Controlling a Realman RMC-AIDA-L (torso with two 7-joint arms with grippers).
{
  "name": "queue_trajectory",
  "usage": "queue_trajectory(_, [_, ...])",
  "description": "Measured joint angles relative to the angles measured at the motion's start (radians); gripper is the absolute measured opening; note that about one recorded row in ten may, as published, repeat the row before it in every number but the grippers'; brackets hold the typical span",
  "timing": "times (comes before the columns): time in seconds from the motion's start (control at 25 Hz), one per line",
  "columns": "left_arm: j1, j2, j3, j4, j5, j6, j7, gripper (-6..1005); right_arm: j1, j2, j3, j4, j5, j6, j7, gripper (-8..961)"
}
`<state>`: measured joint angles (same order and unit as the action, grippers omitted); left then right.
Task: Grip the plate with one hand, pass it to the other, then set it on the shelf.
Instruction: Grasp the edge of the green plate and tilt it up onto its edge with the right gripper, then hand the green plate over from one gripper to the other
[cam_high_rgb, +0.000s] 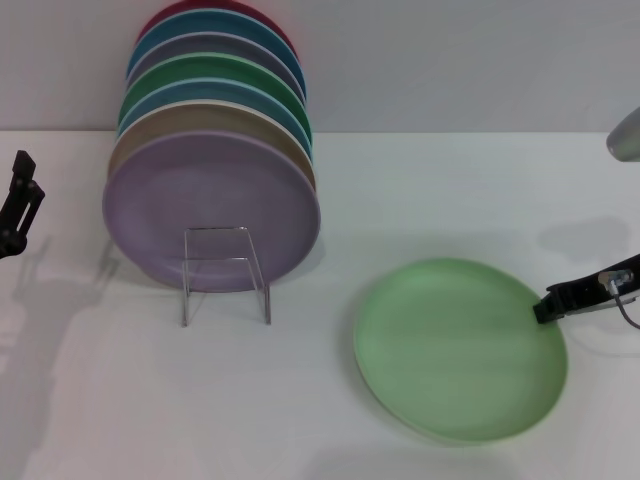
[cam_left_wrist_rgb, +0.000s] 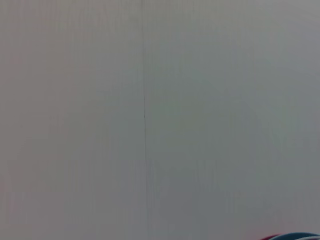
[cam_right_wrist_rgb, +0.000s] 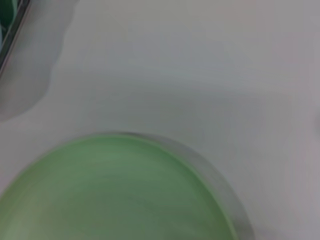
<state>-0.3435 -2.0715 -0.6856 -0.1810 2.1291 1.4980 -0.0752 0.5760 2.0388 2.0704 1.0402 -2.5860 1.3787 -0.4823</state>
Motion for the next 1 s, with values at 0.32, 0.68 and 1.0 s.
queue_trajectory(0.32, [0.008, 0.001, 0.0, 0.0, 0.0, 0.025, 0.0, 806, -0.071, 0.025, 0.006, 0.192, 0.0, -0.018, 0.004, 17])
queue_trajectory(0.68, [0.012, 0.0, 0.001, 0.0, 0.001, 0.058, -0.006, 806, -0.162, 0.036, -0.002, 0.413, -0.009, -0.133, -0.004, 17])
queue_trajectory(1.0, [0.012, -0.001, 0.003, -0.002, 0.002, 0.061, -0.01, 805, -0.195, 0.04, -0.036, 0.425, -0.023, -0.332, -0.074, 16])
